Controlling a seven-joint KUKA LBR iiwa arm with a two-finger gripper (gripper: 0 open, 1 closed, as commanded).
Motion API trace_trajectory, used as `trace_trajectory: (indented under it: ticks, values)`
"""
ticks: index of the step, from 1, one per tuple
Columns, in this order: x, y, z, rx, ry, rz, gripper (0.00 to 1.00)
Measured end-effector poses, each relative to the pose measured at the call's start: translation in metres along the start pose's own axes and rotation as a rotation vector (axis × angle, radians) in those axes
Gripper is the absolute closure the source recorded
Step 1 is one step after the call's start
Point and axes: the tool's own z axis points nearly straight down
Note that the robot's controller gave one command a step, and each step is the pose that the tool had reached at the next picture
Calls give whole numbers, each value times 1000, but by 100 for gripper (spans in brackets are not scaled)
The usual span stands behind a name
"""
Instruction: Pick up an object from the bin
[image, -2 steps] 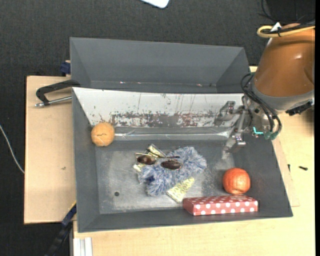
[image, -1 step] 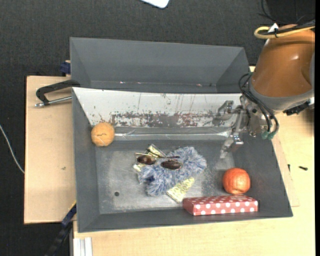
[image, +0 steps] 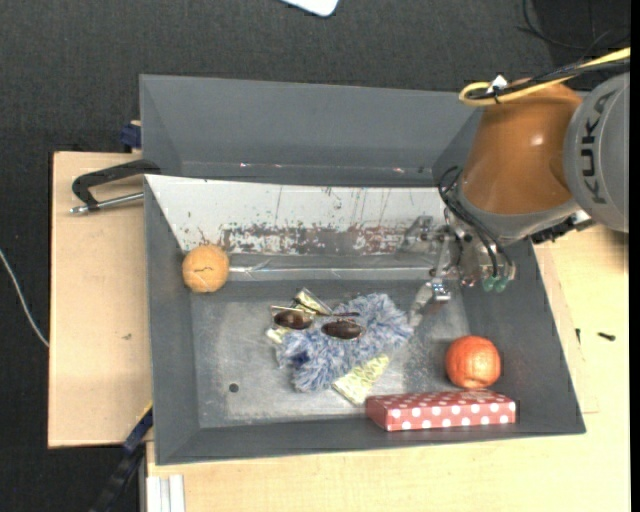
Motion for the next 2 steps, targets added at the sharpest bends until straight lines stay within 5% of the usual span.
trace_trajectory:
  ticks: [1,2]
  values:
    - [-19,22,34,0,-6,-118,0]
    - [-11,43,108,2,22,-228,100]
